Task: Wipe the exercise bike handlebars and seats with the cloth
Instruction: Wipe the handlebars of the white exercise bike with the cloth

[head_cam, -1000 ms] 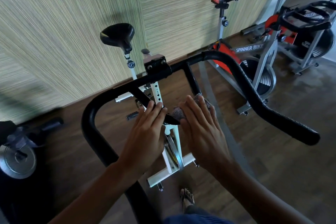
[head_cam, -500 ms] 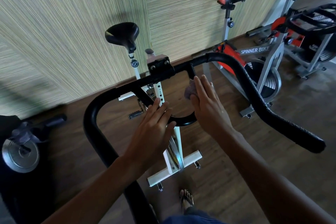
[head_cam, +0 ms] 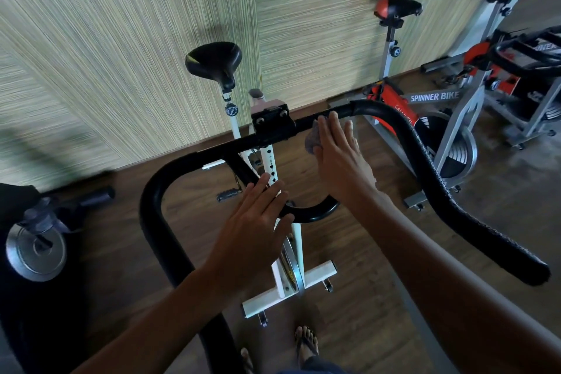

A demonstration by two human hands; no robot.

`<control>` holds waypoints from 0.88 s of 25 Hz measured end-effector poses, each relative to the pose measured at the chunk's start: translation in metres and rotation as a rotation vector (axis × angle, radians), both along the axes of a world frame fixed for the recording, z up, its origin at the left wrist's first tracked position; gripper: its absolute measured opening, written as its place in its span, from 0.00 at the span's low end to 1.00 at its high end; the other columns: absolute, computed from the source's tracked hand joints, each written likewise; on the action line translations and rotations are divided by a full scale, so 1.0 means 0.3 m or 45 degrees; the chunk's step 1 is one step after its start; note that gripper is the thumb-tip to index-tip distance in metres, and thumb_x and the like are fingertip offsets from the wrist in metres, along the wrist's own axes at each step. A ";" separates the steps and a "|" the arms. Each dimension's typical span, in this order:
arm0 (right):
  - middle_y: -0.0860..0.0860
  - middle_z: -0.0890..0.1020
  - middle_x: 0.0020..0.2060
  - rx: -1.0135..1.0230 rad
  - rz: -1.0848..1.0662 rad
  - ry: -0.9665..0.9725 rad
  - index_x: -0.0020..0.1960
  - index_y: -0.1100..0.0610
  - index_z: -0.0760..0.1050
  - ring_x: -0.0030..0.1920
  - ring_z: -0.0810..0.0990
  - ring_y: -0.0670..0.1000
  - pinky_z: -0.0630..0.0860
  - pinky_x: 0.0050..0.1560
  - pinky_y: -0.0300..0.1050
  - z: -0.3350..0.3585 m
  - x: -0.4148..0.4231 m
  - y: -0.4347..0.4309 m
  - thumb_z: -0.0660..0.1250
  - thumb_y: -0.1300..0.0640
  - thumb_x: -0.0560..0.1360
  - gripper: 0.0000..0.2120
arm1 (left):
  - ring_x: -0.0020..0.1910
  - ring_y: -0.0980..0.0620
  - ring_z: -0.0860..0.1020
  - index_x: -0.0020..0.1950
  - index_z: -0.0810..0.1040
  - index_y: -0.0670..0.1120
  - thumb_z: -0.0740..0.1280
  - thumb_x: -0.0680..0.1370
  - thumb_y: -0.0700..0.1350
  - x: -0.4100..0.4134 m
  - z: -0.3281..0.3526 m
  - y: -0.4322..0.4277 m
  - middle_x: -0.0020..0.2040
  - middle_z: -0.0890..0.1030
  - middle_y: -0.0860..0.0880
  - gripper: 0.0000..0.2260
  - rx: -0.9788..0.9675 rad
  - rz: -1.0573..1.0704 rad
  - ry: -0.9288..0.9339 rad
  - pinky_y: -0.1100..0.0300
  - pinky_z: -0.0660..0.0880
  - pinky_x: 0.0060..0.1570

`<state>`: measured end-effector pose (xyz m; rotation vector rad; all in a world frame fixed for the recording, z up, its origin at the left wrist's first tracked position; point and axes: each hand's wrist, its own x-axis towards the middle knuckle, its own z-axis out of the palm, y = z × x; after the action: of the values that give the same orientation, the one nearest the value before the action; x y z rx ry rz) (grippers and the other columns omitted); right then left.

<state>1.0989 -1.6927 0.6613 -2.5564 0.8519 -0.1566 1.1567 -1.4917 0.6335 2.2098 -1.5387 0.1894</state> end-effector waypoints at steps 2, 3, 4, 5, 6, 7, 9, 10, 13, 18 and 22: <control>0.54 0.44 0.82 0.014 0.010 0.030 0.82 0.55 0.46 0.81 0.40 0.61 0.52 0.79 0.59 0.012 0.038 -0.033 0.53 0.58 0.86 0.28 | 0.73 0.41 0.69 0.64 0.79 0.37 0.57 0.81 0.50 0.000 -0.004 -0.002 0.66 0.79 0.40 0.22 -0.020 0.005 -0.013 0.42 0.61 0.72; 0.54 0.44 0.82 -0.013 0.017 0.043 0.82 0.55 0.46 0.81 0.40 0.61 0.52 0.79 0.60 0.005 0.038 -0.035 0.53 0.59 0.85 0.28 | 0.73 0.41 0.70 0.64 0.79 0.37 0.57 0.81 0.50 -0.001 -0.005 -0.002 0.66 0.79 0.40 0.22 -0.024 0.005 -0.020 0.42 0.61 0.71; 0.54 0.44 0.82 -0.054 0.022 0.042 0.82 0.55 0.46 0.81 0.41 0.61 0.51 0.79 0.60 -0.009 0.028 -0.029 0.54 0.60 0.85 0.29 | 0.73 0.41 0.70 0.64 0.79 0.36 0.57 0.81 0.50 -0.002 -0.004 -0.001 0.66 0.79 0.40 0.22 -0.026 0.002 -0.025 0.42 0.62 0.71; 0.54 0.44 0.82 -0.077 0.029 0.032 0.82 0.55 0.46 0.81 0.41 0.61 0.50 0.79 0.60 -0.025 0.017 -0.021 0.54 0.60 0.85 0.30 | 0.73 0.40 0.70 0.64 0.80 0.36 0.57 0.81 0.50 -0.001 -0.002 -0.001 0.66 0.79 0.40 0.22 -0.028 -0.001 -0.029 0.41 0.64 0.71; 0.54 0.44 0.82 -0.065 0.025 0.014 0.82 0.54 0.46 0.81 0.40 0.61 0.49 0.79 0.59 -0.029 0.010 -0.014 0.54 0.61 0.85 0.30 | 0.73 0.40 0.70 0.64 0.80 0.36 0.57 0.81 0.50 -0.001 0.000 -0.001 0.66 0.79 0.40 0.22 -0.025 -0.001 -0.031 0.41 0.66 0.70; 0.53 0.43 0.82 -0.036 0.014 -0.011 0.82 0.54 0.46 0.81 0.39 0.61 0.50 0.79 0.59 -0.028 0.020 -0.023 0.54 0.61 0.85 0.29 | 0.73 0.40 0.70 0.64 0.80 0.37 0.58 0.81 0.50 -0.001 -0.001 -0.003 0.66 0.79 0.40 0.22 -0.020 0.003 -0.028 0.41 0.67 0.70; 0.52 0.44 0.82 0.037 0.000 -0.042 0.82 0.53 0.46 0.81 0.39 0.61 0.52 0.79 0.60 -0.010 0.046 -0.042 0.53 0.60 0.85 0.28 | 0.73 0.41 0.70 0.64 0.80 0.37 0.58 0.81 0.50 -0.001 -0.003 -0.003 0.67 0.79 0.41 0.21 0.000 0.017 -0.011 0.41 0.68 0.70; 0.52 0.44 0.82 0.038 -0.004 -0.044 0.82 0.53 0.46 0.81 0.39 0.61 0.52 0.79 0.60 -0.009 0.043 -0.039 0.52 0.60 0.85 0.28 | 0.73 0.41 0.70 0.64 0.80 0.38 0.58 0.81 0.50 -0.001 -0.004 -0.002 0.67 0.79 0.41 0.21 0.007 0.019 -0.009 0.42 0.68 0.70; 0.54 0.45 0.82 -0.059 0.049 -0.062 0.82 0.54 0.48 0.81 0.41 0.62 0.53 0.78 0.60 -0.044 -0.008 -0.012 0.55 0.63 0.84 0.30 | 0.73 0.42 0.70 0.65 0.80 0.38 0.58 0.81 0.50 0.001 -0.005 0.001 0.67 0.79 0.41 0.21 0.016 0.011 0.010 0.43 0.69 0.71; 0.55 0.52 0.82 0.093 0.075 -0.159 0.81 0.55 0.53 0.81 0.47 0.61 0.63 0.75 0.65 -0.036 0.052 -0.073 0.56 0.66 0.83 0.29 | 0.77 0.51 0.65 0.70 0.76 0.44 0.57 0.83 0.55 0.020 0.035 0.012 0.73 0.74 0.47 0.22 -0.029 0.034 0.362 0.52 0.64 0.74; 0.54 0.62 0.79 0.058 0.157 -0.403 0.78 0.59 0.60 0.79 0.58 0.58 0.67 0.69 0.51 0.007 0.010 -0.042 0.59 0.64 0.83 0.24 | 0.74 0.56 0.65 0.71 0.75 0.47 0.59 0.82 0.55 0.131 0.094 0.016 0.72 0.73 0.52 0.21 -0.141 0.235 0.504 0.57 0.62 0.73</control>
<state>1.1021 -1.7052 0.6633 -2.4430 0.5700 -0.4832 1.1960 -1.4870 0.6616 2.1412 -1.0881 -0.1020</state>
